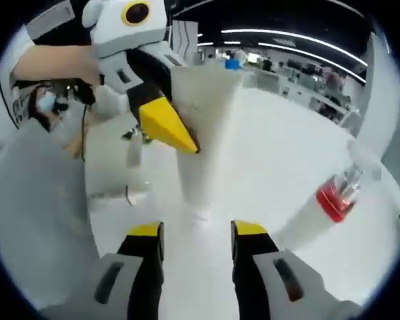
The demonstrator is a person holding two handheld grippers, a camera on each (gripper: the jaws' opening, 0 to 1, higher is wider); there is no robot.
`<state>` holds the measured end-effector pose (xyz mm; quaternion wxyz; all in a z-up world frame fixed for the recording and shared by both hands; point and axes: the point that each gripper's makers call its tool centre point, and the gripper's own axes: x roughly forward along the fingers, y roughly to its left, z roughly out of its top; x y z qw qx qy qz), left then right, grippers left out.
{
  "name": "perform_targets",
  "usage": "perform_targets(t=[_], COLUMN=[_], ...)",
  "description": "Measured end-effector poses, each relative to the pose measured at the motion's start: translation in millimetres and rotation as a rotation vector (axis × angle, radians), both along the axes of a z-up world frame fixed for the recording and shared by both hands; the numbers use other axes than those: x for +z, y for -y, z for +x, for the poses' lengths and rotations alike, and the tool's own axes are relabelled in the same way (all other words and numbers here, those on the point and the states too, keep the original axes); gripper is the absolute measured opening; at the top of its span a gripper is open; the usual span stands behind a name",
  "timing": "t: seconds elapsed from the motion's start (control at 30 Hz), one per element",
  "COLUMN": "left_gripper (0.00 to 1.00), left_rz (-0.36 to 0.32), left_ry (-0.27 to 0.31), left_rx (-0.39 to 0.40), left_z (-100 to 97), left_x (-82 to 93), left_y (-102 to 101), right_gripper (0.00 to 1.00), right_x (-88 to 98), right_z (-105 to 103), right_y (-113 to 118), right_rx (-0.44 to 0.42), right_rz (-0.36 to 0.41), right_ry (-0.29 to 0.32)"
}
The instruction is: Arrange the skincare products in the storage area until every visible bottle or jar stands upright without overlapping.
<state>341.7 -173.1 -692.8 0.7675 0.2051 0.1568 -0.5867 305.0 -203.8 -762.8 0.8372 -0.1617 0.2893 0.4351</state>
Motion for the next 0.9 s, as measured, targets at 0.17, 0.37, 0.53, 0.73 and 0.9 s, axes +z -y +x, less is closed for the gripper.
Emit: perform_targets(t=[0.17,0.37,0.53,0.73,0.9], left_gripper=[0.09,0.09,0.09,0.09,0.09], left_rz=[-0.019,-0.037,-0.045,-0.049,-0.051], left_ry=[-0.005,-0.007,-0.008,-0.011,-0.012], left_rx=[-0.016,-0.038,-0.066,-0.092,-0.115], left_z=[10.0,18.7,24.4,30.8,40.7], left_x=[-0.2,1.3,2.4,3.6,1.2], left_y=[7,19,28,37,38], right_gripper=[0.51,0.56,0.57,0.6,0.58], right_x=[-9.5,-10.6,-17.5,-26.3,-25.4], right_z=[-20,-21,-24,-22,-18], right_y=[17,23,23,28,29], right_rx=[0.01,-0.051,-0.025,-0.042,-0.084], right_rz=[-0.087,-0.072,-0.129,-0.128,-0.083], right_ry=[0.007,-0.002,0.009,-0.022,-0.03])
